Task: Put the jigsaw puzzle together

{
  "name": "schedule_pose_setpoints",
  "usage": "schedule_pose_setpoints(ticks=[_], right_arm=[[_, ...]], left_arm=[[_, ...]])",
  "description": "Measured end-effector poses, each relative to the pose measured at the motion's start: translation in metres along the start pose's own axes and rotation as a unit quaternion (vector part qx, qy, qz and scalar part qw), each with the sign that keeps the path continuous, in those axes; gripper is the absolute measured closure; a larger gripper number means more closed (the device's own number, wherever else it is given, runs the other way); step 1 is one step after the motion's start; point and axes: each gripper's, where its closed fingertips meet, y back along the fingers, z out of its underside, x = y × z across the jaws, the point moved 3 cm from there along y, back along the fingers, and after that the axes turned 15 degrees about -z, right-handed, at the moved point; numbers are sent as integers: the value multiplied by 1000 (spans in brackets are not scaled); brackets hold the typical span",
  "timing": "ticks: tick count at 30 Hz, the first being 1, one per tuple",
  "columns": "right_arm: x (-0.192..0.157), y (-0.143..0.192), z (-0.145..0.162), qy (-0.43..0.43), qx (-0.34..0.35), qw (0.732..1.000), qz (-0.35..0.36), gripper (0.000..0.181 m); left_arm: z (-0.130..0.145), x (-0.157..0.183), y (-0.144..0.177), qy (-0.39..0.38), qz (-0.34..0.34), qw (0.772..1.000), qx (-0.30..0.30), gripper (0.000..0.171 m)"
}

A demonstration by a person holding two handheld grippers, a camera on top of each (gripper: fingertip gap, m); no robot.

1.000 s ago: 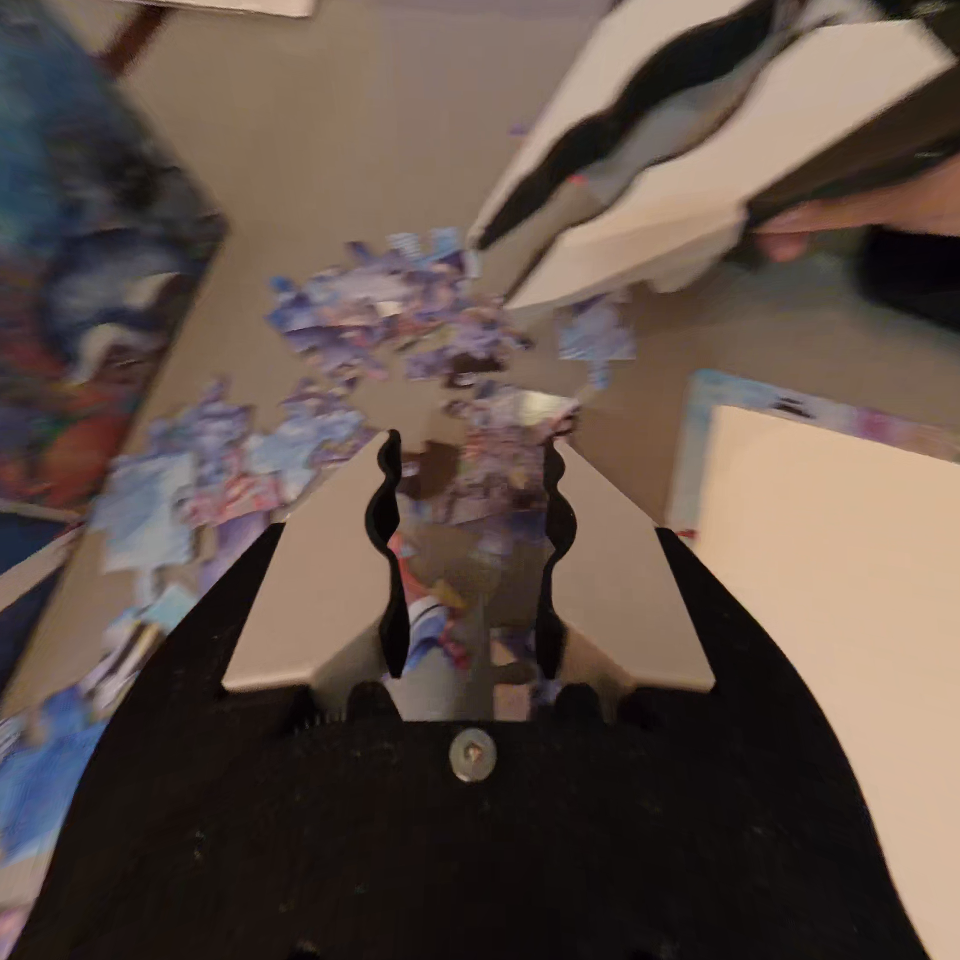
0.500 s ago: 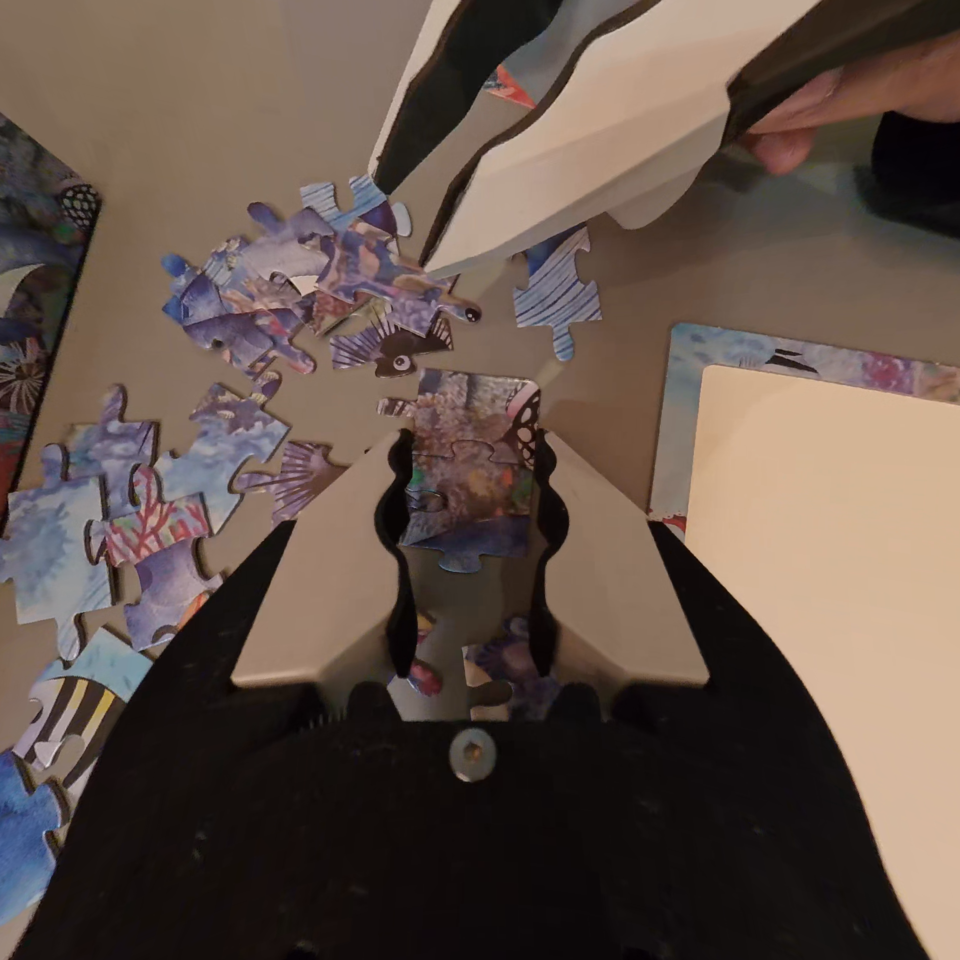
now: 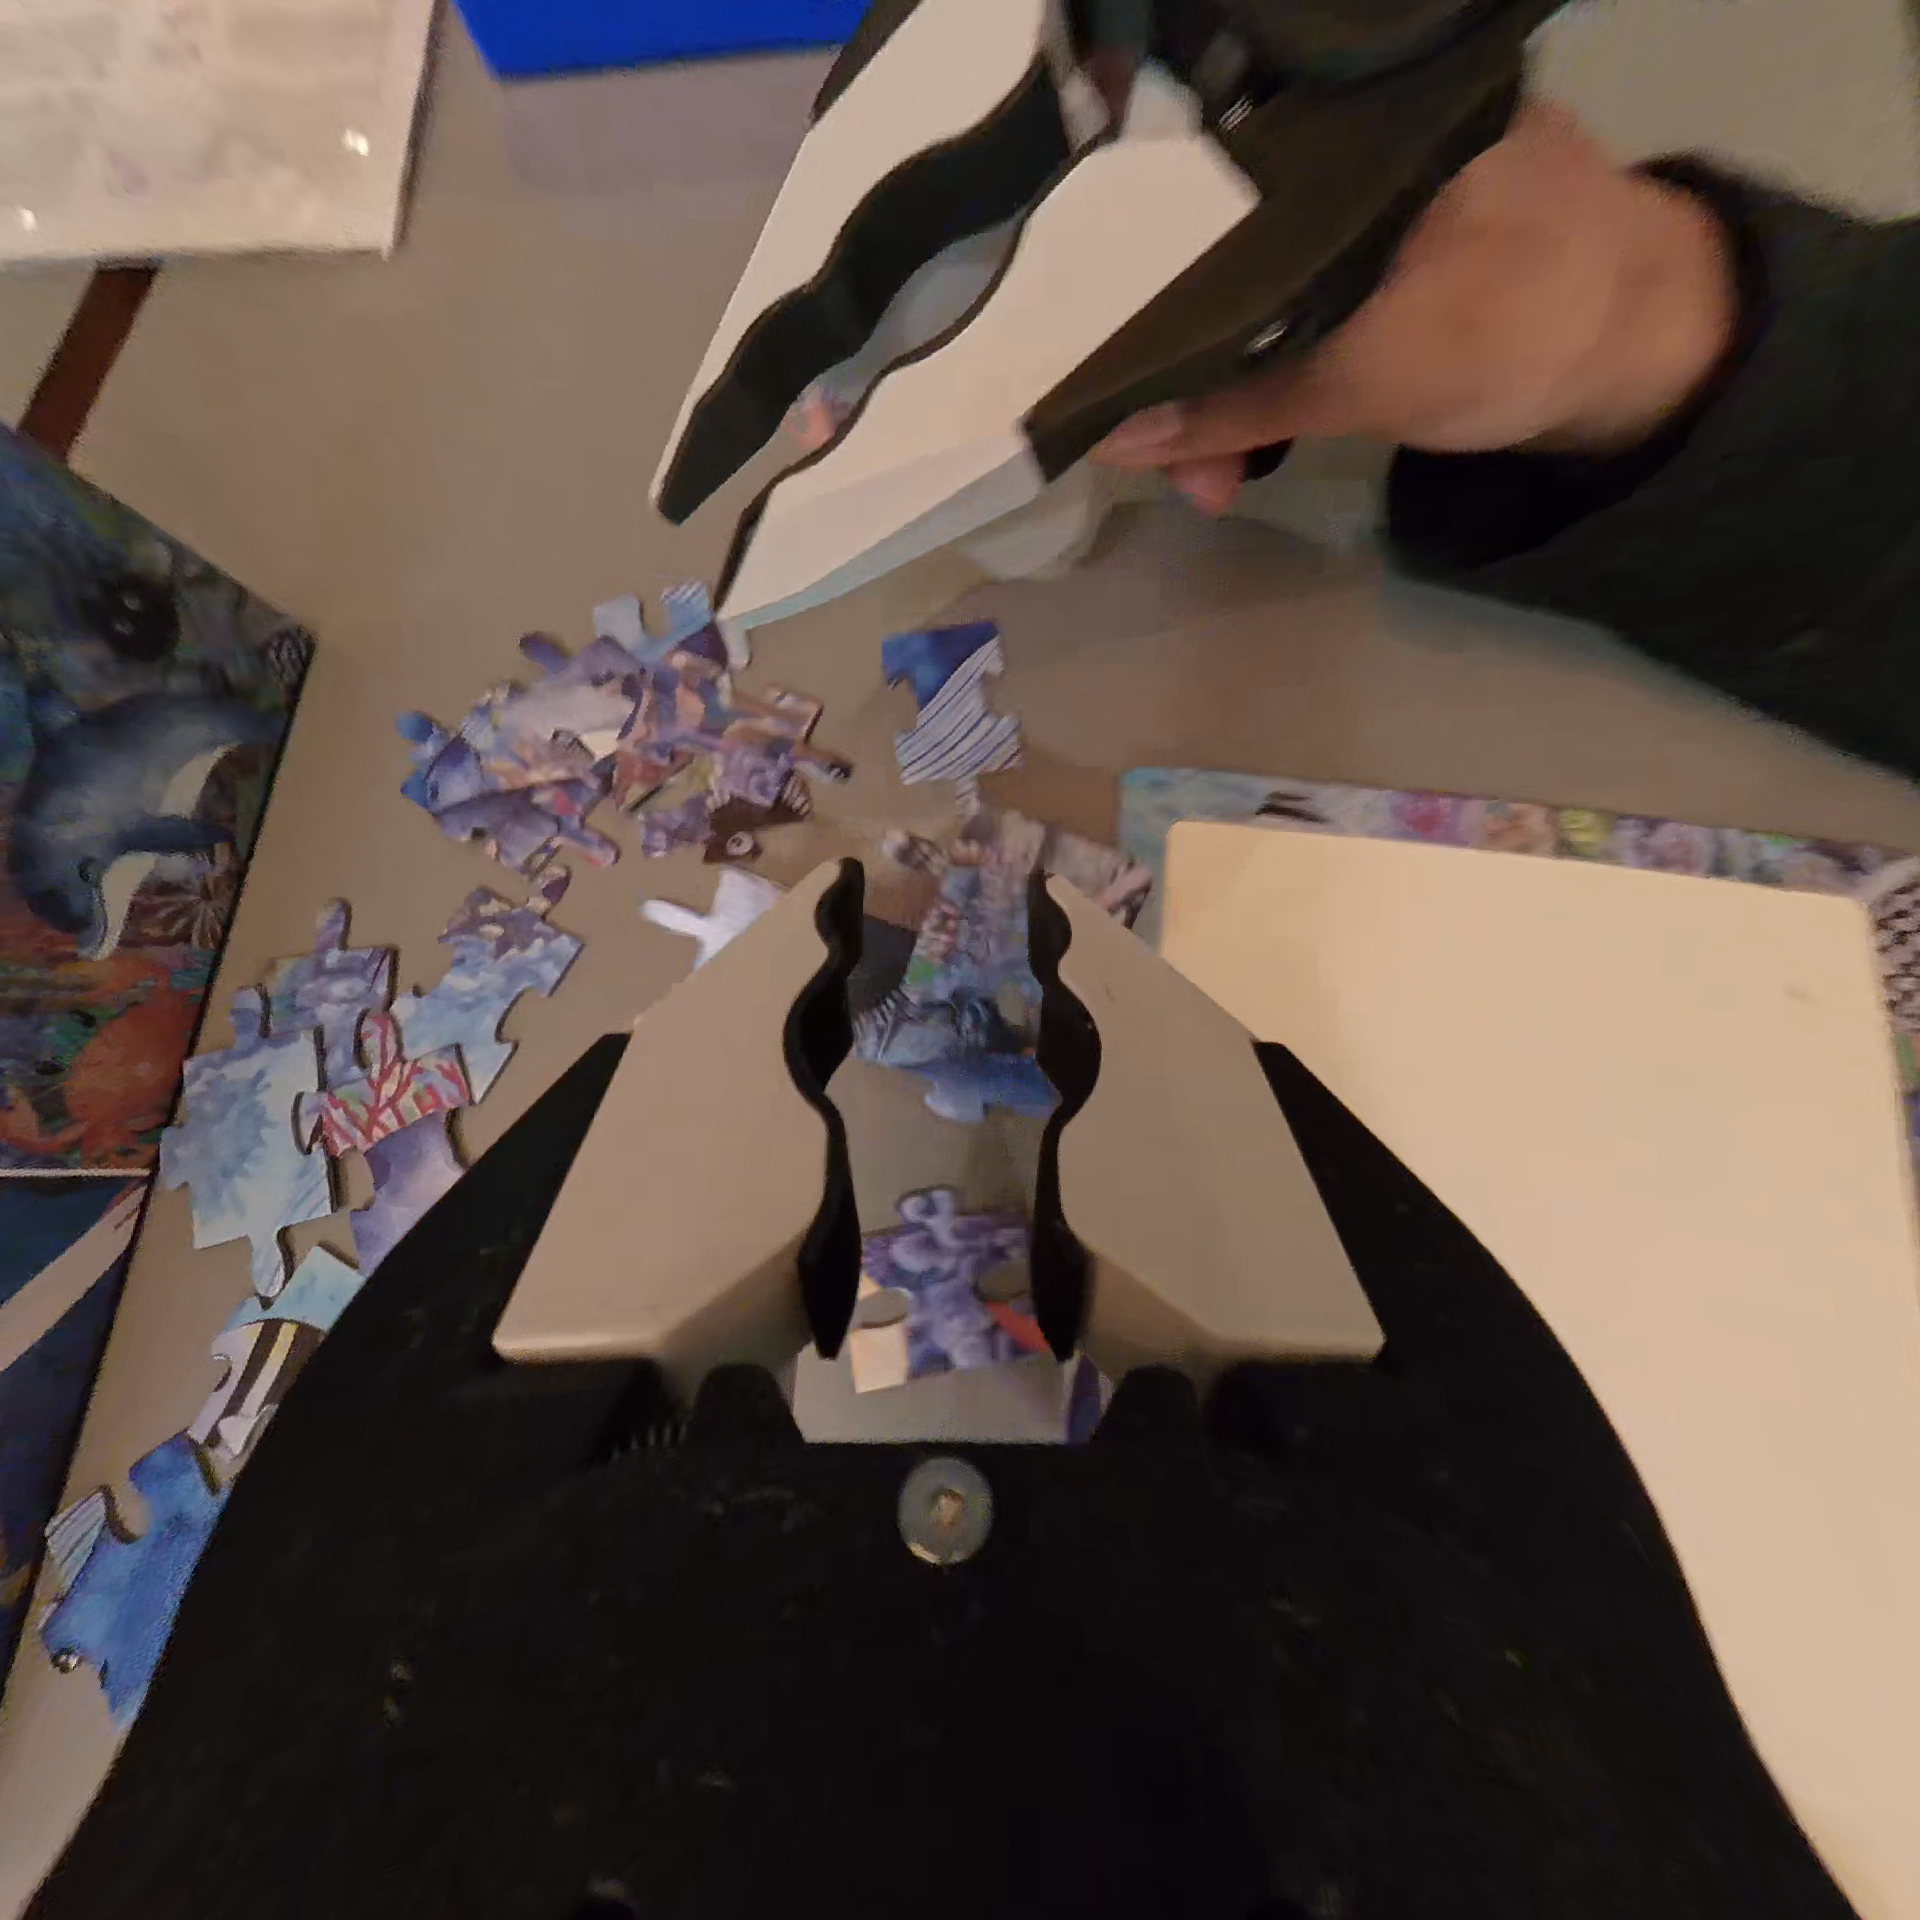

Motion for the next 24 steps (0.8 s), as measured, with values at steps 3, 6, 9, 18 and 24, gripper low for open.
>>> schedule_pose_setpoints(ticks=[3, 6, 9, 18, 24], right_arm=[[2, 5, -4, -5, 13, 1000, 4, 160], [2, 8, -6, -4, 19, 1000, 7, 160], [2, 10, -8, 0, 21, 1000, 10, 159], [-5, 9, -11, 5, 21, 1000, -7, 156], [-6, 7, -10, 12, 15, 1000, -3, 156]], left_arm=[[-10, 16, 15, -13, 6, 1000, 10, 137], [-3, 14, 15, -33, -26, 999, -4, 132], [17, 18, 8, -6, 21, 999, -46, 117], [65, 21, -8, 0, 16, 993, -115, 107], [65, 22, -9, 5, 29, 994, -109, 117]])
